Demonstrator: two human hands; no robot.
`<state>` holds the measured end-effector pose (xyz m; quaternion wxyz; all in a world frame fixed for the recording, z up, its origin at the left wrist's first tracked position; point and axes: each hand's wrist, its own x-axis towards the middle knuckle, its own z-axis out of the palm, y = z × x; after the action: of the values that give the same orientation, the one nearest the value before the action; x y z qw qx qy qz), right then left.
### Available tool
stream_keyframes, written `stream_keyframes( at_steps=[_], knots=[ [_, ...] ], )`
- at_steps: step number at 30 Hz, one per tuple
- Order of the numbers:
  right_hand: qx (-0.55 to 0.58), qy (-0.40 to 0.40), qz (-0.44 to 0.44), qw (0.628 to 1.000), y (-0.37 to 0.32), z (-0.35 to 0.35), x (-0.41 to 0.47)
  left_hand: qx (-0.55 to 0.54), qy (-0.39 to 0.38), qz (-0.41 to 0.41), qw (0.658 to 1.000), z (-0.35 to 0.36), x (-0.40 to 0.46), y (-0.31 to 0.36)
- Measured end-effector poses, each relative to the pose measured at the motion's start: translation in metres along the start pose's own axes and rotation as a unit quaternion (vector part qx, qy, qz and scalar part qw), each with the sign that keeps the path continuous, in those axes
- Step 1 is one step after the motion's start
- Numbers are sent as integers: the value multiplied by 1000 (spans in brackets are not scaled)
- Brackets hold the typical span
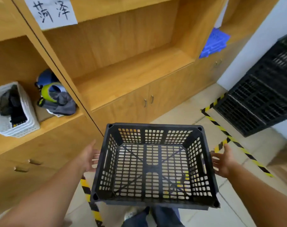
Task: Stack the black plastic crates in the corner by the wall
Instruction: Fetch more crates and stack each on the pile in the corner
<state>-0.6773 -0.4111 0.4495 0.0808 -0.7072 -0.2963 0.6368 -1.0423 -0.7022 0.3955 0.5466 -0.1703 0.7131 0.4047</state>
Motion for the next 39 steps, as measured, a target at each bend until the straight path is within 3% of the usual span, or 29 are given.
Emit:
stream_keyframes(
  at_steps=[16, 20, 30, 39],
  knots=[
    [164, 66, 9, 984, -40, -215, 28, 94, -81, 26, 992, 263, -27, 95],
    [189, 78, 3, 979, -56, -253, 35, 93, -62, 55, 992, 325, -38, 111],
    [249, 131, -24, 959, -106, -315, 42, 95, -68, 94, 989, 442, -55, 180],
    [322, 186, -50, 927, -190, -335, 49, 143, -153, 113, 971, 544, -67, 295]
  ],
)
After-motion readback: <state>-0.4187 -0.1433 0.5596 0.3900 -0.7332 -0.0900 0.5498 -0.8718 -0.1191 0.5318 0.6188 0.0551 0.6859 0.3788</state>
